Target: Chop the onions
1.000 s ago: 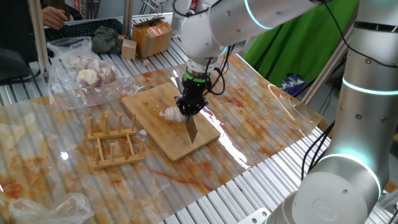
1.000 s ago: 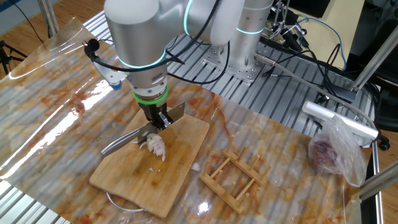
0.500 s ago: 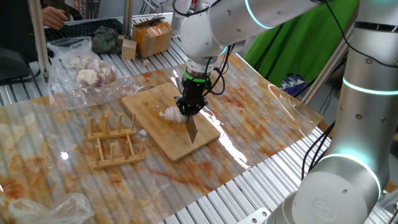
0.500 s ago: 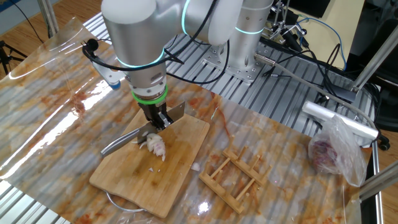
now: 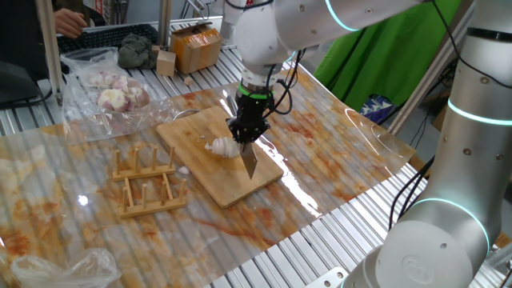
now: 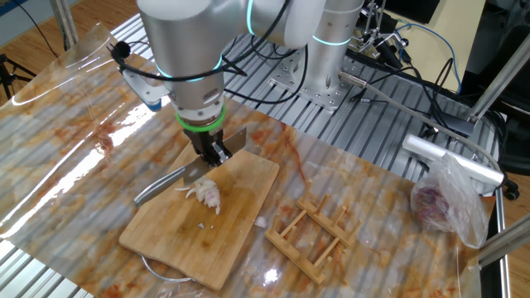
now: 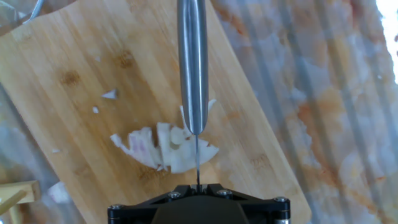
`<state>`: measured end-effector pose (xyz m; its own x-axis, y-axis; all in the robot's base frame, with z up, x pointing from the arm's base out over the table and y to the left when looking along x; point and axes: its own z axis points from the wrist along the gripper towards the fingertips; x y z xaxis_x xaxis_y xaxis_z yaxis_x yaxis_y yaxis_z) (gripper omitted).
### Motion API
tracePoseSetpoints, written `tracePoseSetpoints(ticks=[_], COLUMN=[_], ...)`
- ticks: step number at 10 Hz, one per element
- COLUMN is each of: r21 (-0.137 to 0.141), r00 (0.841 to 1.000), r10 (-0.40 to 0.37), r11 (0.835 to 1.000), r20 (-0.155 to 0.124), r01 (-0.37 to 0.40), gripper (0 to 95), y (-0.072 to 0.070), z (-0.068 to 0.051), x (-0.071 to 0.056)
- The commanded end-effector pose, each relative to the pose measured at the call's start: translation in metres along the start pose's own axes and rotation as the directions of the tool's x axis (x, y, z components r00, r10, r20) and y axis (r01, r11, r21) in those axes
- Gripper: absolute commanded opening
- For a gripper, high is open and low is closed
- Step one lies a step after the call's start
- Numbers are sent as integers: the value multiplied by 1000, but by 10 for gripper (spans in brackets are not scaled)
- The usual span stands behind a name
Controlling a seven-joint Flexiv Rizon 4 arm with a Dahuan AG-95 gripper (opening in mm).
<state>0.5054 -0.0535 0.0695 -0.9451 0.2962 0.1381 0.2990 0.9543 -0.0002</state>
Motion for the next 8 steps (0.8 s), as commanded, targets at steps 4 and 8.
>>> tracePoseSetpoints(ticks=[4,8], r21=[28,39], r00=[1000,998], r10=[-22,-67], r11=[999,997], r20=[-1,0], r01=[22,67], gripper=[0,0], y=[-2,-2], z=[-8,-7], x=[0,-1])
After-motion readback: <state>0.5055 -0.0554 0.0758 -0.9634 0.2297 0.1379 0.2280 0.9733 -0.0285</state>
